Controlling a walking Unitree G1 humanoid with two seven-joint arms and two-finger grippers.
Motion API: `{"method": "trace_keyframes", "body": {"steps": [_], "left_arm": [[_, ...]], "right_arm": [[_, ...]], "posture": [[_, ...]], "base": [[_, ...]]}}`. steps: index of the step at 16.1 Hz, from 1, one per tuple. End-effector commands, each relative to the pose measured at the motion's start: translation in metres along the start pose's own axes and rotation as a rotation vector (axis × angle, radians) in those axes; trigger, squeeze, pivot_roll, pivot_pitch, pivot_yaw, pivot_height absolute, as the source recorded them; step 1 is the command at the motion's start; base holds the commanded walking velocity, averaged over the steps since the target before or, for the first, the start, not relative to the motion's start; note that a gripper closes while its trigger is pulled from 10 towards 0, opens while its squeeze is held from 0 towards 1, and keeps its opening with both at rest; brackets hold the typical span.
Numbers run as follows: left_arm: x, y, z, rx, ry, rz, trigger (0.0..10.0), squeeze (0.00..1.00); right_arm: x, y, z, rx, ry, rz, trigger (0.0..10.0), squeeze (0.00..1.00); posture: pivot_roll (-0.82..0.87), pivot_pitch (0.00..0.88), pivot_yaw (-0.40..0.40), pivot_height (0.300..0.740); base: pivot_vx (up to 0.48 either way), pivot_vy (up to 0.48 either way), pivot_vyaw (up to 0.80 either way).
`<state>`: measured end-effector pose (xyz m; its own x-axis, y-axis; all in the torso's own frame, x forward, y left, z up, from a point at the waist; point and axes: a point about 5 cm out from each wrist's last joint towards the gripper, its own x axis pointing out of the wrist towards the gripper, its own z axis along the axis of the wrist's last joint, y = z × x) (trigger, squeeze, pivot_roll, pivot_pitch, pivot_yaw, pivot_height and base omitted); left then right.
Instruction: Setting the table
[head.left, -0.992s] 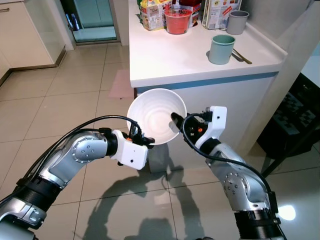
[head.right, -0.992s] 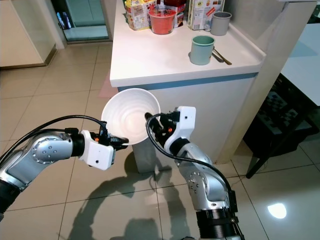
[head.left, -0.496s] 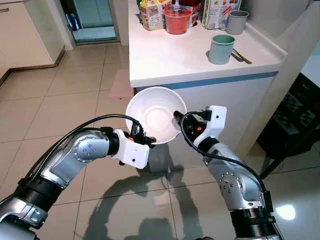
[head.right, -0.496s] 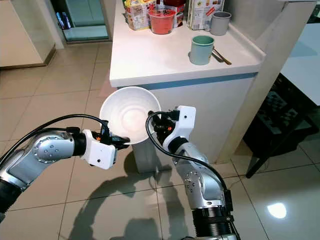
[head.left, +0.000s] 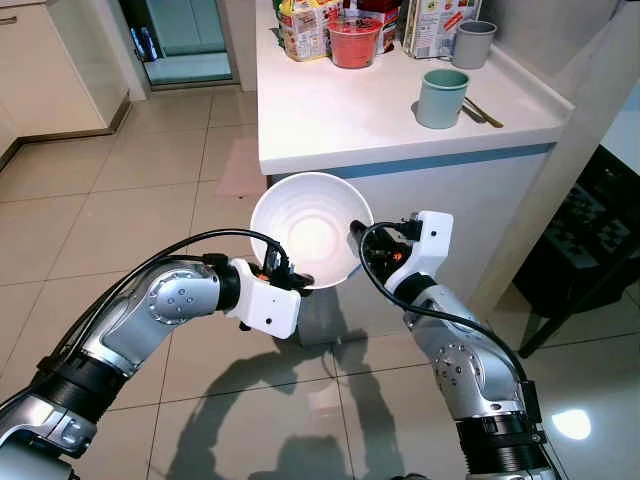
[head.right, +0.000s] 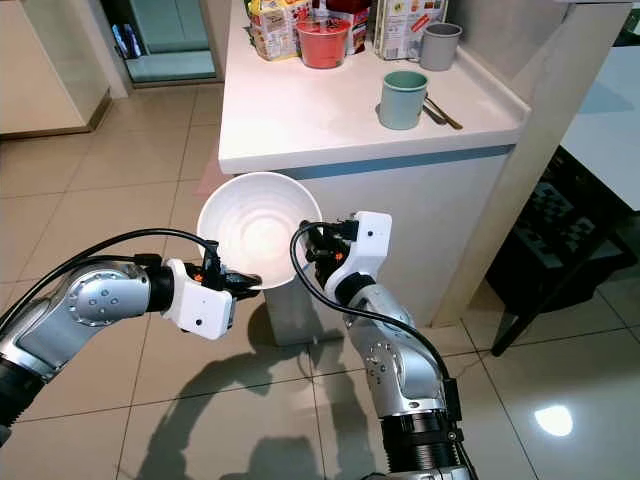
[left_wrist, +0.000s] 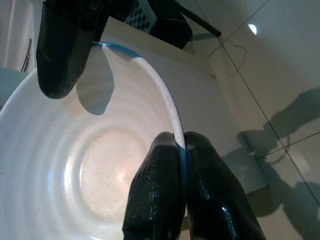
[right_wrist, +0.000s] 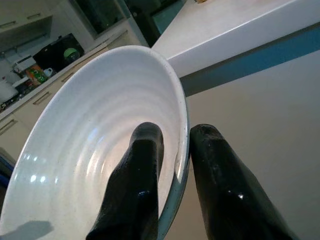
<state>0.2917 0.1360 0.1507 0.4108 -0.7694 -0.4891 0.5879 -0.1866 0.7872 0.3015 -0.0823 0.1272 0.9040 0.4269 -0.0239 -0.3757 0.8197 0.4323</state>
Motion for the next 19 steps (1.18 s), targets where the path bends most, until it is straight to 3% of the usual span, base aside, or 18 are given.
{"method": "trace_keyframes", "body": {"steps": [1,11,12,13,14,15,19], "left_arm": [[-0.008,0.022,0.013,0.071,-0.060,0.080,0.0,0.00],[-0.007,0.023,0.014,0.067,-0.062,0.088,0.0,0.00],[-0.007,0.023,0.014,0.067,-0.061,0.087,0.0,0.00],[-0.007,0.023,0.014,0.067,-0.061,0.086,0.0,0.00],[-0.007,0.023,0.013,0.068,-0.059,0.086,0.0,0.00],[-0.008,0.023,0.013,0.070,-0.057,0.086,0.0,0.00],[-0.008,0.023,0.013,0.072,-0.055,0.085,0.0,0.00]], "right_arm": [[0.000,-0.004,-0.007,-0.017,0.039,-0.014,0.0,0.00],[0.001,-0.011,0.001,-0.015,-0.006,-0.055,0.0,0.00],[0.001,-0.010,-0.001,-0.040,0.006,-0.060,7.8,0.00],[0.002,-0.010,-0.003,-0.064,0.021,-0.070,10.0,0.00],[0.003,-0.009,-0.006,-0.088,0.038,-0.080,10.0,0.00],[0.004,-0.009,-0.008,-0.088,0.046,-0.079,10.0,1.00],[0.004,-0.011,-0.009,-0.089,0.054,-0.088,10.0,1.00]], "posture": [[0.17,0.000,0.079,0.740],[0.17,0.000,0.078,0.740],[0.17,0.000,0.078,0.740],[0.17,0.000,0.078,0.740],[0.17,0.000,0.078,0.740],[0.17,0.000,0.078,0.740],[0.17,0.000,0.078,0.740]], "base": [[0.000,0.000,0.00],[0.000,0.000,0.00],[0.000,0.000,0.00],[0.000,0.000,0.00],[0.000,0.000,0.00],[0.000,0.000,0.00],[0.000,0.000,0.00]]}}
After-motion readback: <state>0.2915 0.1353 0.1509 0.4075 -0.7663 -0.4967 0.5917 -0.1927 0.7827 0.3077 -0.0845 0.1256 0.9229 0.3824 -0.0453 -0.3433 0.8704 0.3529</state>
